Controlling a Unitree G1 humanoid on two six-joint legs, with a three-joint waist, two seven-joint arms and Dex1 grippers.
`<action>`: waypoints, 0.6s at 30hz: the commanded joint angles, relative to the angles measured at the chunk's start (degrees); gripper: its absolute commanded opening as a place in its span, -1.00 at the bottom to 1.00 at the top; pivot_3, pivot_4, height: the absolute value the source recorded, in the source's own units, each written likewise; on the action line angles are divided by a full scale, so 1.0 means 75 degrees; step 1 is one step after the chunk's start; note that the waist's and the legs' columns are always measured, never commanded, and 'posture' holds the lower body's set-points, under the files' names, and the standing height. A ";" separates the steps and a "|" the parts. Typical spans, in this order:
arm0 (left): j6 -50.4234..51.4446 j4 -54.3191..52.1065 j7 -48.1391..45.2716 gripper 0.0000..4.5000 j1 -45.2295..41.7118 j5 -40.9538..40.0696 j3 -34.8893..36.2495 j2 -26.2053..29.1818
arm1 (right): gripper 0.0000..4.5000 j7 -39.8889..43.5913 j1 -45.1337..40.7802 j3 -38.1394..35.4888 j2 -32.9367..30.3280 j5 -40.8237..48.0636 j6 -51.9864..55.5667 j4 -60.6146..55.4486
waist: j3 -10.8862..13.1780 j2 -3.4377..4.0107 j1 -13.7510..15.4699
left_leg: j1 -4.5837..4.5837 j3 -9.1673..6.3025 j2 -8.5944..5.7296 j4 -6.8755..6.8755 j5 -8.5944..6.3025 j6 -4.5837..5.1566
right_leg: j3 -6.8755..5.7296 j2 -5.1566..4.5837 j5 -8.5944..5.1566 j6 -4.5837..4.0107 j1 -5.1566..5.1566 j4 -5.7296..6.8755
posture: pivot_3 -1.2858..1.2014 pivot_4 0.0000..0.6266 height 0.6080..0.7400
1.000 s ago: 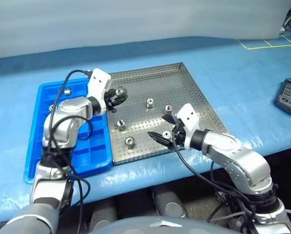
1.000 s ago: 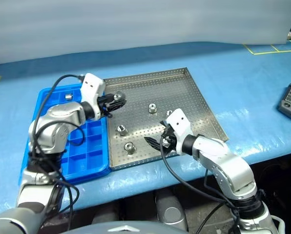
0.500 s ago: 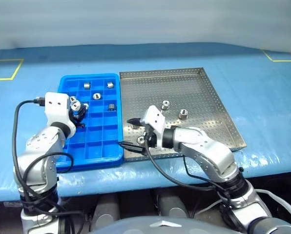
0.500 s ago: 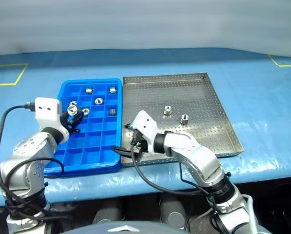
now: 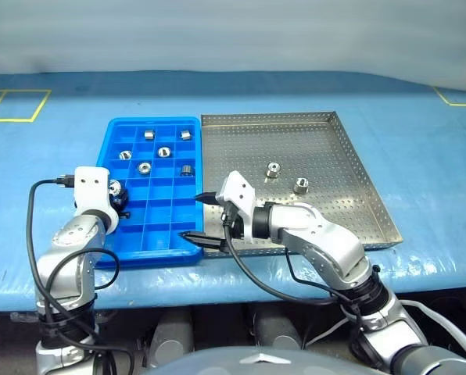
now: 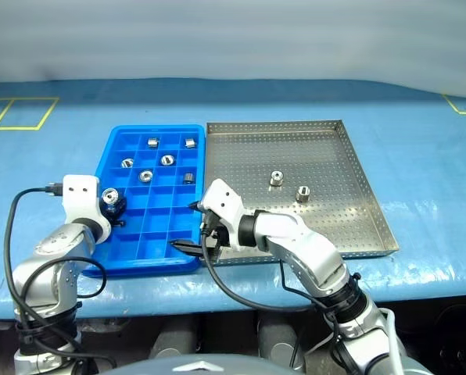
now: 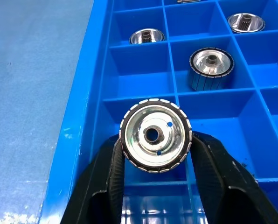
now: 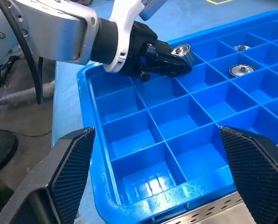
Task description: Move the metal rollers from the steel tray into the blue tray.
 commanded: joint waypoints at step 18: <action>0.0525 0.0188 -0.0984 0.99 -0.2025 -0.0517 -0.0875 0.0814 | 1.00 -0.0779 0.1090 -0.1410 -0.0789 0.0156 0.0336 -0.1365 | 0.0001 0.0000 -0.0554 | -0.0006 0.0004 0.0000 -0.0014 -0.0001 0.0000 | 0.0006 0.0001 0.0001 0.0002 -0.0008 -0.0012 | -0.07 -0.52 1.00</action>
